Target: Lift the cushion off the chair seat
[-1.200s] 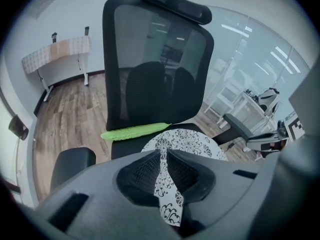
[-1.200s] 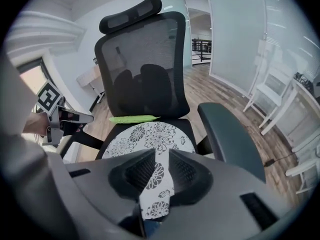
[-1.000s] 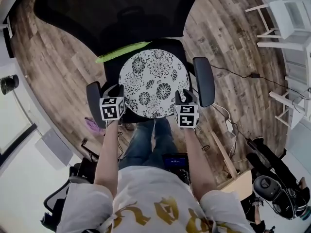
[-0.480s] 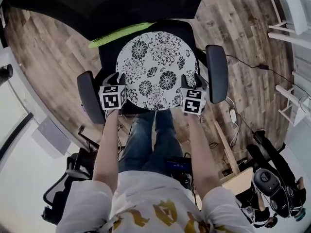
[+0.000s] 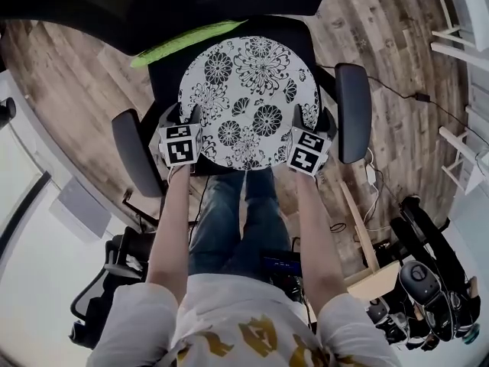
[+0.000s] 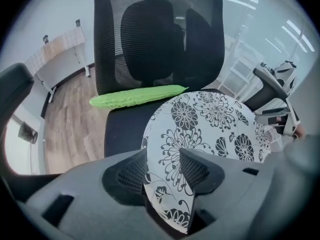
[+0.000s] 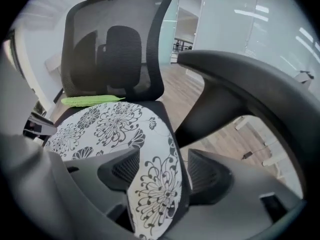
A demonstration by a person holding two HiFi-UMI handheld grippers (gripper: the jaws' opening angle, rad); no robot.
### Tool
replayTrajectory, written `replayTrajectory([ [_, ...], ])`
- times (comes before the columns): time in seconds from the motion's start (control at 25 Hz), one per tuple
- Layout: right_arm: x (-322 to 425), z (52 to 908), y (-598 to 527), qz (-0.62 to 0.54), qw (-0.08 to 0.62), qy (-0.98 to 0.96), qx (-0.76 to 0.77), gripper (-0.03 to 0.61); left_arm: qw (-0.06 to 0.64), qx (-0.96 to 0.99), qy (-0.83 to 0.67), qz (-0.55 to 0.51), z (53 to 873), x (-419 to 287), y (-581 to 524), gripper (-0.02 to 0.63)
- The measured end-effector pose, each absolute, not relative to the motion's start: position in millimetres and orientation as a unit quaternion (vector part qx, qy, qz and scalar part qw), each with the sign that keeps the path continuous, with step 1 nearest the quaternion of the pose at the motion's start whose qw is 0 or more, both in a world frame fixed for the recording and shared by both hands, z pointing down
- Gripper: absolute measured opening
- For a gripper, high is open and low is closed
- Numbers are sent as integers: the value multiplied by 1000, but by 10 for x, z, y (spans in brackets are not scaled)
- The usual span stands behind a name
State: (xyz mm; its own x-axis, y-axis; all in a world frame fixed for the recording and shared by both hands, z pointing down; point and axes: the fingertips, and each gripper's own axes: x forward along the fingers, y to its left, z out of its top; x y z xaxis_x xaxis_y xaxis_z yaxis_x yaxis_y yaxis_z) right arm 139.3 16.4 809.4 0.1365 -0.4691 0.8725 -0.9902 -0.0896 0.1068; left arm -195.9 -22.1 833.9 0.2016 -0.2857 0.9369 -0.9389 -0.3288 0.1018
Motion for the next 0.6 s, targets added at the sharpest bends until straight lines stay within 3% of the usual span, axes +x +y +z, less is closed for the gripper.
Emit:
replayTrajectory([
  [0.6, 1557, 8531, 173, 361, 414, -545, 633, 262, 373, 644, -454, 490, 8763, -2127, -188, 207],
])
